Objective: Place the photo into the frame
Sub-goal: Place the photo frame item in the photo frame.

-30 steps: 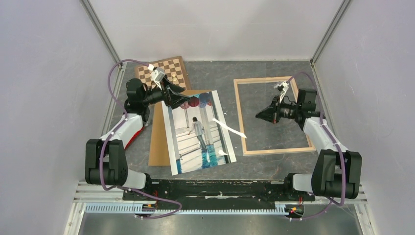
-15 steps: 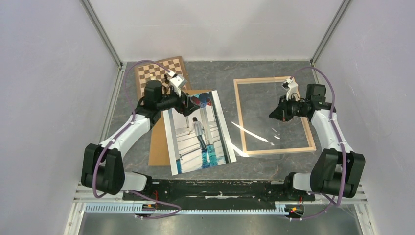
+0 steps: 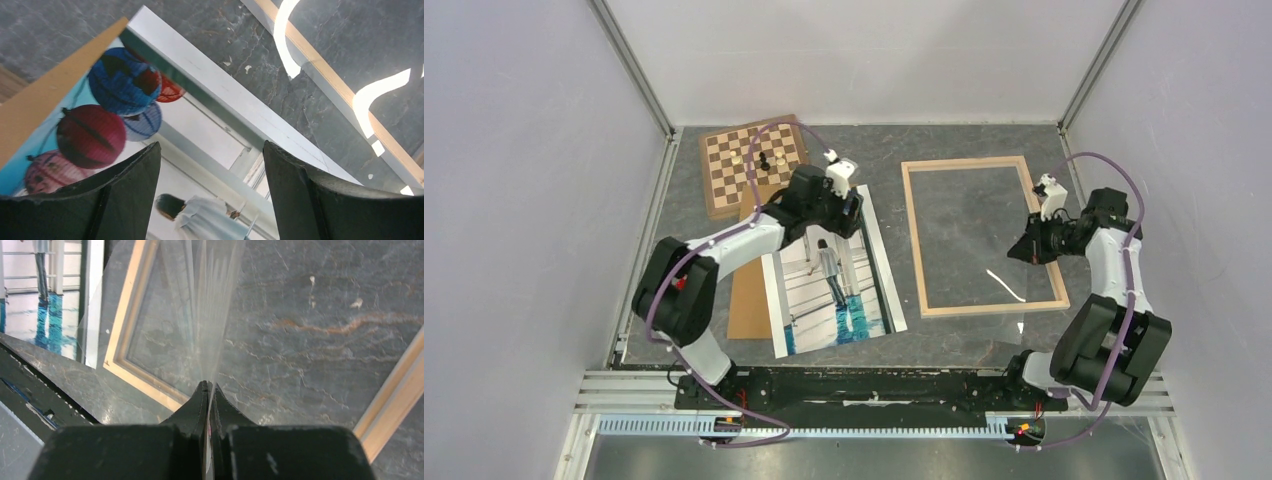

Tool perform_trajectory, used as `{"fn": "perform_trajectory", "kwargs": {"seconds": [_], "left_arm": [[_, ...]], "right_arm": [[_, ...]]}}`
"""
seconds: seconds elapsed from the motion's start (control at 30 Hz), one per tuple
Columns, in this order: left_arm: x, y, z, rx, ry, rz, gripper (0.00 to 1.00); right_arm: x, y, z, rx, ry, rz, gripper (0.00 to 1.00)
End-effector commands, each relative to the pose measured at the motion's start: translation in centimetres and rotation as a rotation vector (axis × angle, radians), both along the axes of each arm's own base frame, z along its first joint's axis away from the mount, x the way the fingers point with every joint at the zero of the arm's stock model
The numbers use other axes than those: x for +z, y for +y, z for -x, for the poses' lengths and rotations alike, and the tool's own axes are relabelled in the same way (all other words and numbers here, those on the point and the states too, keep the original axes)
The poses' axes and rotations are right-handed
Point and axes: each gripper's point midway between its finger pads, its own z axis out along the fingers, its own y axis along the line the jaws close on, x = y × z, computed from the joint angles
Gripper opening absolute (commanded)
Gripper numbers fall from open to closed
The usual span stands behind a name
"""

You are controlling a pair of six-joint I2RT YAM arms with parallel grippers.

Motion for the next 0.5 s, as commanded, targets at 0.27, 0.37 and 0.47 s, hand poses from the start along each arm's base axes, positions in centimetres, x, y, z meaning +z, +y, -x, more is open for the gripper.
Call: {"fn": "perform_trajectory", "kwargs": {"seconds": [0.27,0.37,0.47], "left_arm": [[-0.7,-6.6,-0.9,0.183,0.090,-0.079,0.82],[-1.0,-8.1,-1.2,0.220,0.106,-0.102,0.82],[-2.2,-9.1,-1.5,0.265,0.160,-0.114,0.82]], "right_arm": [[-2.0,-4.4,4.1,-0.012,0.036,0.028,0.00],[-2.4,-5.2,4.9,-0.030,0.045,0.030,0.00],[-2.7,-6.3,5.4,-0.051,0.048,0.039,0.00]]}}
